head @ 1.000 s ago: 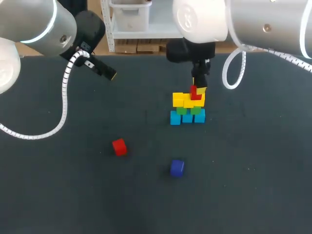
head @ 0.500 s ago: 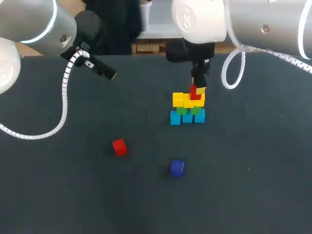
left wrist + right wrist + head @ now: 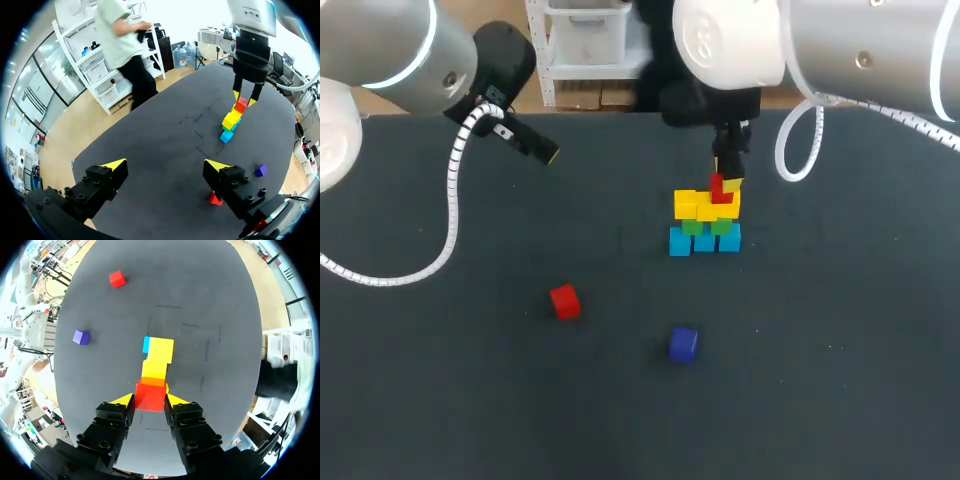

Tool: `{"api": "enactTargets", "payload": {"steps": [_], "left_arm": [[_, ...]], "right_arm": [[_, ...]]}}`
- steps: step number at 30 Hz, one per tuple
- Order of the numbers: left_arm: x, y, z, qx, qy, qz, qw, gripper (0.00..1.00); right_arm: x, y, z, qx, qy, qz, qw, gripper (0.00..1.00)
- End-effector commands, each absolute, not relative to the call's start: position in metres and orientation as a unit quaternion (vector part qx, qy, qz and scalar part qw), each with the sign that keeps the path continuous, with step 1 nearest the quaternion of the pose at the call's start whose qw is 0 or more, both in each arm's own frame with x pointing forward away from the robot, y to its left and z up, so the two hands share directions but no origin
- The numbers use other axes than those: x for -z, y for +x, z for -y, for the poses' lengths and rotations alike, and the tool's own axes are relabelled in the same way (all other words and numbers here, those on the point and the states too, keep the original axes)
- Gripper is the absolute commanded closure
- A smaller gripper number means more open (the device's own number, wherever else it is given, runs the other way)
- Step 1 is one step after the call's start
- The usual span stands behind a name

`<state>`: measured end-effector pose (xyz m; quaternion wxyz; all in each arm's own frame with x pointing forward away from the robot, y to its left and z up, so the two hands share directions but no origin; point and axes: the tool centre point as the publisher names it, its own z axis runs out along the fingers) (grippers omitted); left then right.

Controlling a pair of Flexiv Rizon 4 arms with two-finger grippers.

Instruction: Place the blue cubes, place green cubes on the blue cubes, place the yellow cubes on the green cubes, then place the red cubes on the yellow cubes, and place purple cube on the red cubes.

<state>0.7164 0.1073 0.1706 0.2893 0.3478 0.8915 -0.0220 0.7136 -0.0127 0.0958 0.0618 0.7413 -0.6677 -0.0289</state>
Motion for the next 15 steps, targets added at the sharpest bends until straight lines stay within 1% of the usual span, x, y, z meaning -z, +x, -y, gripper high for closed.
{"api": "enactTargets", "payload": {"steps": [1,15], "left_arm": [[-0.1706,0.7167,-0.1086,0.024,0.349,-0.891,0.290,0.00],[-0.1706,0.7167,-0.1086,0.024,0.349,-0.891,0.290,0.00]], "right_arm": [[-0.0959,0.7134,0.0132,0.031,0.741,0.668,0.060,0.61],[-0.0972,0.7114,0.0099,0.034,0.743,0.666,0.059,0.56]]}}
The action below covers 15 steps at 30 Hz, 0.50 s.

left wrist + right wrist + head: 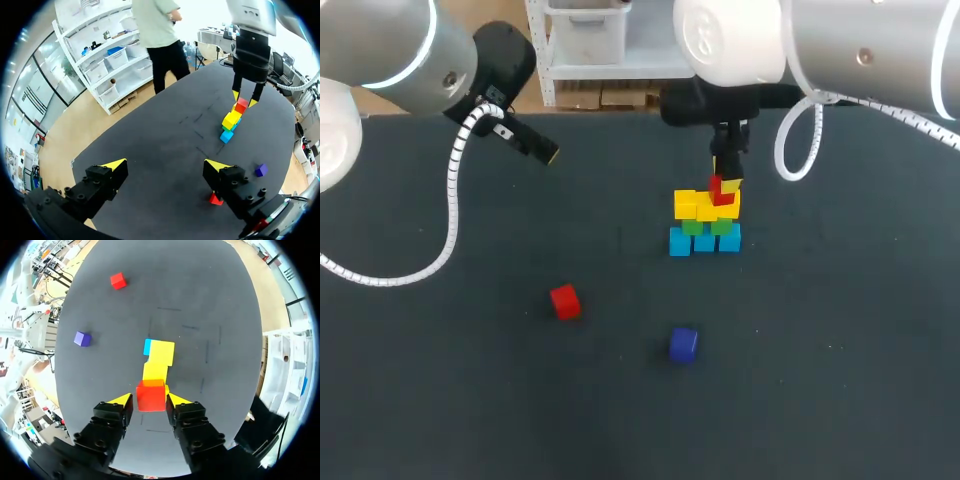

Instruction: Place the blue cubes, place green cubes on the blue cubes, place the yellow cubes on the green cubes, then place the red cubes on the yellow cubes, and place purple cube on the red cubes.

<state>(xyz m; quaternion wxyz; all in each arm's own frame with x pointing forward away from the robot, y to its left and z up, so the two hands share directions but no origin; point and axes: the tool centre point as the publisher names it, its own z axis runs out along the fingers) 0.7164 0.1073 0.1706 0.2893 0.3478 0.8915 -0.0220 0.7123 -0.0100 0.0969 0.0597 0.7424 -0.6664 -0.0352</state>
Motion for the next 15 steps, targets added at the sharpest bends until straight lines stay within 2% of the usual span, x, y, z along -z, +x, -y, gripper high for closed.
{"api": "enactTargets", "payload": {"steps": [1,11,15], "left_arm": [[-0.1706,0.7167,-0.1086,0.024,0.349,-0.891,0.290,0.00],[-0.1706,0.7167,-0.1086,0.024,0.349,-0.891,0.290,0.00],[-0.1706,0.7167,-0.1086,0.024,0.349,-0.891,0.290,0.00]], "right_arm": [[-0.0972,0.7113,0.0099,0.034,0.743,0.666,0.059,0.56],[-0.0958,0.7095,0.0075,0.036,0.747,0.661,0.059,0.56],[-0.0958,0.7092,0.0073,0.039,0.747,0.661,0.060,0.59]]}}
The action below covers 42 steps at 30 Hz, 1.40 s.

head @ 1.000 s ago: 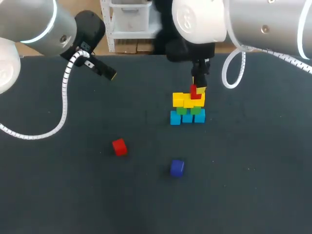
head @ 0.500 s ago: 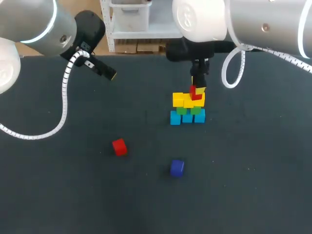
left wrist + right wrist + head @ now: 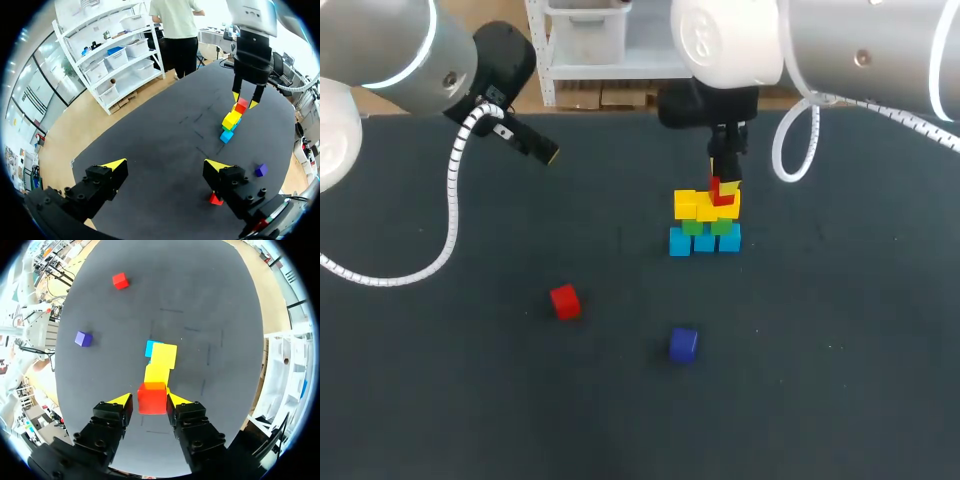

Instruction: Place the blue cubes, place green cubes on the blue cubes, place the yellow cubes on the green cubes, then place the red cubes on the yellow cubes, and place purple cube on the red cubes.

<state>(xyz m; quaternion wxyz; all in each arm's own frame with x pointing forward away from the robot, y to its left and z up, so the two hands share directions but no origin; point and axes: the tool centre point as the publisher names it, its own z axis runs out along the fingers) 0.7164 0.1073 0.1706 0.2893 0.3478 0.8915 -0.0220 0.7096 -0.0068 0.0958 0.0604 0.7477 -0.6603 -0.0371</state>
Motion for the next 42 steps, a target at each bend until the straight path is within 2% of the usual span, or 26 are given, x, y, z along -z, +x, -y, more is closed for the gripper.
{"api": "enactTargets", "payload": {"steps": [1,26,42], "left_arm": [[-0.1706,0.7167,-0.1086,0.024,0.349,-0.891,0.290,0.00],[-0.1706,0.7167,-0.1086,0.024,0.349,-0.891,0.290,0.00],[-0.1706,0.7167,-0.1086,0.024,0.349,-0.891,0.290,0.00]], "right_arm": [[-0.0958,0.7092,0.0072,0.039,0.747,0.661,0.060,0.60],[-0.0946,0.7122,0.0054,0.043,0.736,0.673,0.059,0.65],[-0.0943,0.7149,0.0030,0.045,0.733,0.676,0.059,0.59]]}}
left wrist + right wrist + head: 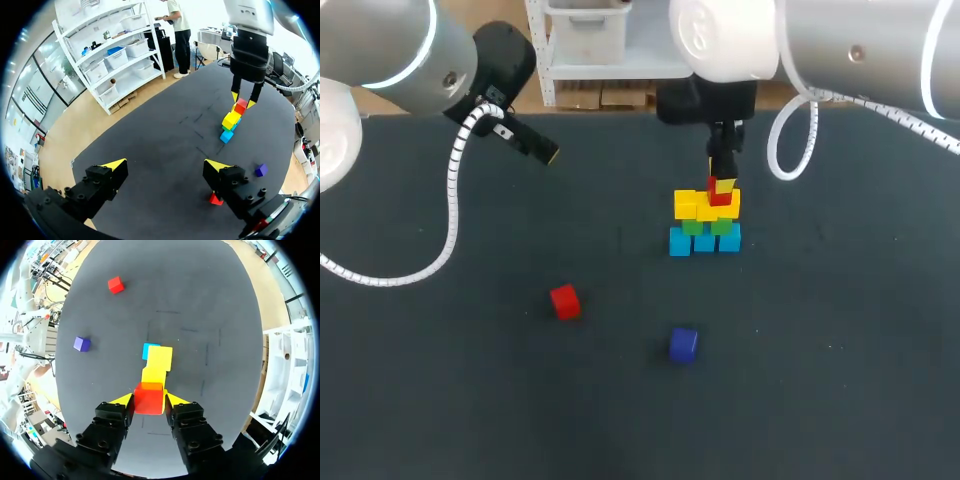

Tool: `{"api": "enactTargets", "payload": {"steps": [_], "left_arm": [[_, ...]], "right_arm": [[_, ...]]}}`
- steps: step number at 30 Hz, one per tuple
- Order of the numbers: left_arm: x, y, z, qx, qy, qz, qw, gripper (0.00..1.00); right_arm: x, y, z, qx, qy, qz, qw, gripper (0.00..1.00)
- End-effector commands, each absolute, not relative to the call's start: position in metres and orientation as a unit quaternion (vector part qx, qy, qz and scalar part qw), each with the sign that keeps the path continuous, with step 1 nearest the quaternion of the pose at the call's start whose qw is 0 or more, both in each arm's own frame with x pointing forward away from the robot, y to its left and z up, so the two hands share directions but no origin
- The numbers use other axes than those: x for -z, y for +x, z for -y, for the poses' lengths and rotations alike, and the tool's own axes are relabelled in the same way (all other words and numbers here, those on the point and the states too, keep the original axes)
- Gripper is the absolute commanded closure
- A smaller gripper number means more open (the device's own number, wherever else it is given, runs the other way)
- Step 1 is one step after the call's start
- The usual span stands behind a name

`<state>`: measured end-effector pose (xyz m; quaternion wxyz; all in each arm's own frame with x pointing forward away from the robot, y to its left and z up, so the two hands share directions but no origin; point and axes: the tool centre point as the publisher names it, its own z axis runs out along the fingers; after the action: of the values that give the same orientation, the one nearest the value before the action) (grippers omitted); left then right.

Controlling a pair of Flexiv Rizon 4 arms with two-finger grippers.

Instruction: Place the blue cubes, place green cubes on the blue cubes, place the yellow cubes on the green cubes, then place the red cubes on the yellow cubes, and place purple cube on the red cubes.

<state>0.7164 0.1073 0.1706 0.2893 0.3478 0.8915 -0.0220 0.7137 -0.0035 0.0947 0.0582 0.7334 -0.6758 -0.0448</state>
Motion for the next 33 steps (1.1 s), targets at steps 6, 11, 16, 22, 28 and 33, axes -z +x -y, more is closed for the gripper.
{"api": "enactTargets", "payload": {"steps": [6,11,16,22,28,33], "left_arm": [[-0.1706,0.7167,-0.1086,0.024,0.349,-0.891,0.290,0.00],[-0.1706,0.7167,-0.1086,0.024,0.349,-0.891,0.290,0.00],[-0.1706,0.7167,-0.1086,0.024,0.349,-0.891,0.290,0.00],[-0.1706,0.7167,-0.1086,0.024,0.349,-0.891,0.290,0.00],[-0.1706,0.7167,-0.1086,0.024,0.349,-0.891,0.290,0.00],[-0.1706,0.7167,-0.1086,0.024,0.349,-0.891,0.290,0.00]], "right_arm": [[-0.0935,0.7163,0.0025,0.042,0.732,0.678,0.057,0.44],[-0.0936,0.7174,0.0028,0.040,0.729,0.681,0.055,0.00],[-0.0935,0.7182,0.0032,0.038,0.727,0.683,0.054,0.00],[-0.0935,0.7186,0.0036,0.037,0.726,0.684,0.054,0.00],[-0.0902,0.7200,0.0042,0.033,0.726,0.685,0.058,0.00],[-0.0883,0.7197,0.0038,0.034,0.727,0.683,0.060,0.00]]}}
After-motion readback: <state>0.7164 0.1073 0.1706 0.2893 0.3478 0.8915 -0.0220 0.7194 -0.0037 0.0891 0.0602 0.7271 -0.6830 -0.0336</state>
